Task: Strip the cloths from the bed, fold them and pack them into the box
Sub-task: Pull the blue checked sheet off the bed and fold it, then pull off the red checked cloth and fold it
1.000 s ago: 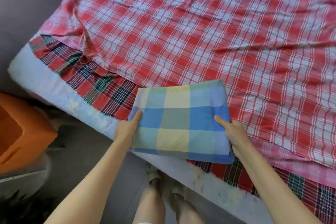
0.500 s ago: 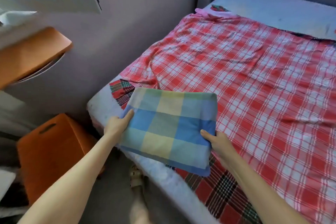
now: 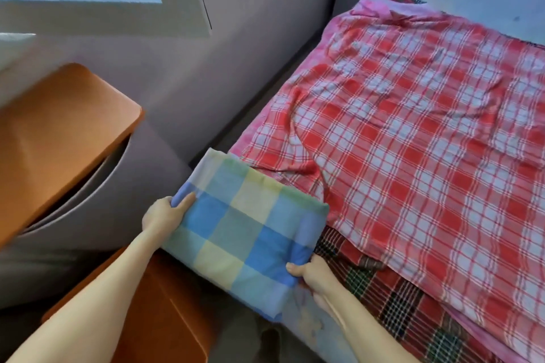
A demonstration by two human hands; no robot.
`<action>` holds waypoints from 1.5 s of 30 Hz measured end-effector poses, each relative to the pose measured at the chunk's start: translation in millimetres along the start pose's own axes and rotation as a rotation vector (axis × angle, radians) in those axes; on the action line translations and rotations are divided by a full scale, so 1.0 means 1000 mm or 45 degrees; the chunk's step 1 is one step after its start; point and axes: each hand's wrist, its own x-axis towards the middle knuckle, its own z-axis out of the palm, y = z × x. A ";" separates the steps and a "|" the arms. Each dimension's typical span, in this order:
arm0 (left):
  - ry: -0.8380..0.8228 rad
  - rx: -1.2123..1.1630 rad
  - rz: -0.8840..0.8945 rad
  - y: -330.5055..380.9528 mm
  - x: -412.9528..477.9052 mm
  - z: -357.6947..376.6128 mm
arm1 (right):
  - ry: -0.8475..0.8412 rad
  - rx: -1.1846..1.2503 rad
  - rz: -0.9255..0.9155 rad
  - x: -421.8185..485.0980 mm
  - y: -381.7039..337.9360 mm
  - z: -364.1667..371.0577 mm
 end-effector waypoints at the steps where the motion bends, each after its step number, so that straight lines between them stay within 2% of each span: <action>1: -0.004 0.040 0.004 -0.003 0.015 0.002 | 0.031 -0.027 0.027 0.010 -0.002 0.011; 3: -0.003 0.167 0.037 -0.006 0.034 0.009 | 0.058 -0.195 0.031 0.017 -0.009 0.023; 6: 0.010 0.457 0.077 0.006 0.053 0.023 | 0.241 -0.955 -0.017 0.030 -0.031 0.029; 7: 0.025 0.509 0.102 0.016 0.058 0.028 | 0.302 -1.074 -0.025 0.037 -0.039 0.029; 11: 0.124 0.489 0.293 0.071 0.081 0.048 | 0.432 -1.117 -0.094 0.064 -0.078 0.011; 14: 0.095 0.466 0.370 0.112 0.103 0.067 | 0.583 -1.226 -0.180 0.084 -0.095 -0.025; 17: 0.044 0.608 0.403 0.143 0.129 0.095 | 0.665 -1.379 -0.161 0.112 -0.098 -0.067; 19: -0.019 0.683 0.354 0.153 0.146 0.115 | 0.641 -1.545 -0.036 0.135 -0.096 -0.094; 21: -0.085 0.712 0.288 0.156 0.164 0.135 | 0.497 -1.635 0.080 0.159 -0.085 -0.117; 23: -0.102 0.692 0.233 0.153 0.177 0.147 | 0.351 -1.705 0.094 0.172 -0.073 -0.126; 25: -0.099 0.645 0.169 0.150 0.185 0.155 | 0.324 -1.747 0.057 0.181 -0.067 -0.131; 28: 0.020 0.515 0.234 0.149 0.181 0.158 | 0.259 -1.730 0.073 0.179 -0.069 -0.133; 31: 0.304 0.317 0.555 0.167 0.157 0.142 | 0.180 -1.610 0.078 0.172 -0.084 -0.143; 33: 0.464 0.195 0.765 0.190 0.141 0.119 | 0.199 -1.459 0.065 0.160 -0.091 -0.152; 35: 0.453 0.008 0.893 0.220 0.122 0.093 | 0.293 -1.193 0.032 0.139 -0.095 -0.160; 39: 0.199 -0.389 0.924 0.282 0.077 0.063 | 0.484 -0.939 -0.058 0.088 -0.094 -0.179; 45: 0.280 -0.407 1.123 0.370 -0.022 0.034 | 0.707 -0.594 -0.224 -0.011 -0.084 -0.230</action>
